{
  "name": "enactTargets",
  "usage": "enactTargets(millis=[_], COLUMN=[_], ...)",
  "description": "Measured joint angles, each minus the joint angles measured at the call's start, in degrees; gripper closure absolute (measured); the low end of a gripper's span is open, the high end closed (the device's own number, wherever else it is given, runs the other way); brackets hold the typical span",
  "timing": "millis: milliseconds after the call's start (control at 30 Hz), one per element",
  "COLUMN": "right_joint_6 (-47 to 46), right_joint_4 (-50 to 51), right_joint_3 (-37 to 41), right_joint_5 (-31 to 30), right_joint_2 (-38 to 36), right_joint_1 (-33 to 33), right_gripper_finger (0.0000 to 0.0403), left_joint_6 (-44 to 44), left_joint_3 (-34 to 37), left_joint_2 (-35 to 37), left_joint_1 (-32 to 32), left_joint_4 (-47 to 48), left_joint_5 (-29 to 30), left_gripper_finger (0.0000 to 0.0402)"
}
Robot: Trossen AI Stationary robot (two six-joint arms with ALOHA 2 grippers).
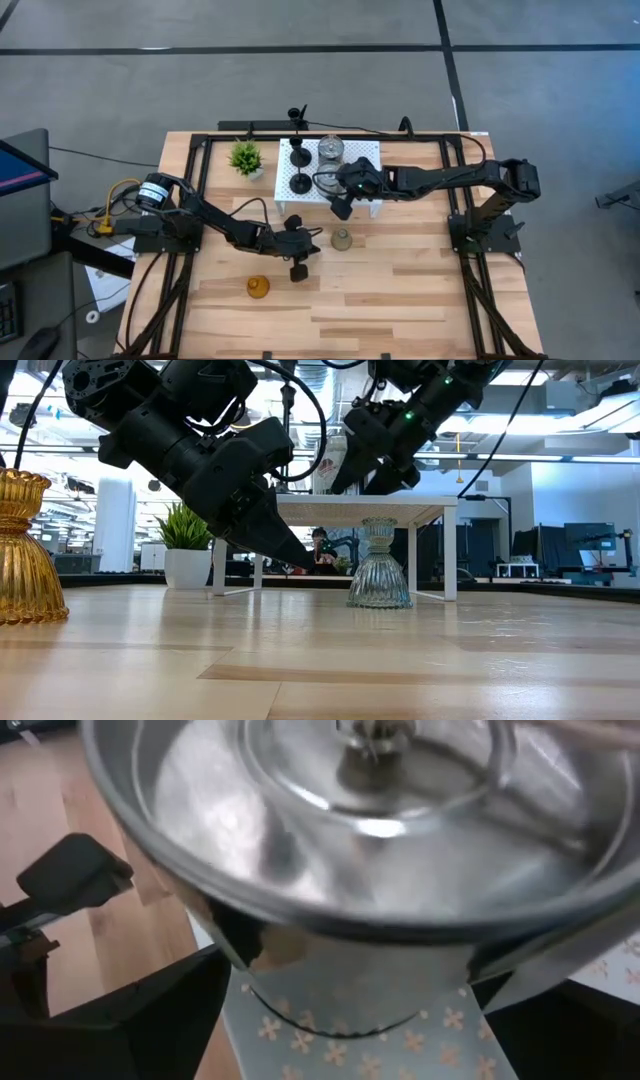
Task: Pick & Place candle stick holders
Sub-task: Align the silver scented candle can with the other silver scented candle on the shelf, then put the green glass candle holder on the shelf
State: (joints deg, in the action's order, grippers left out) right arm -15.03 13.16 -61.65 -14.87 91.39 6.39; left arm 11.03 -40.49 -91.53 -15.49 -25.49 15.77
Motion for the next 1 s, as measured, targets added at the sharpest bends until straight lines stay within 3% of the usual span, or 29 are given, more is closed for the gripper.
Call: enactTargets(millis=[367, 633, 833, 1000], right_joint_6=[0.66, 0.17, 0.14, -0.14], right_joint_4=[1.94, 5.95, 10.73, 17.22], right_joint_3=[-0.11, -0.13, -0.13, -0.11], right_joint_5=[1.54, 3.14, 8.68, 8.99], right_joint_2=[-0.28, -6.07, -11.95, -15.49], right_joint_1=[-1.14, -2.93, -7.96, -15.15], right_gripper_finger=[0.0007, 0.0006, 0.0026, 0.0063], left_joint_6=[-0.01, 0.00, -0.02, -0.02], left_joint_3=[0.00, 0.00, 0.00, 0.00], left_joint_2=[0.00, 0.00, 0.00, 0.00], left_joint_1=[0.00, 0.00, 0.02, 0.00], left_joint_4=[0.13, 0.18, 0.19, 0.19], left_joint_5=[0.00, 0.00, 0.00, 0.00], left_gripper_finger=[0.0396, 0.0396, 0.0396, 0.0396])
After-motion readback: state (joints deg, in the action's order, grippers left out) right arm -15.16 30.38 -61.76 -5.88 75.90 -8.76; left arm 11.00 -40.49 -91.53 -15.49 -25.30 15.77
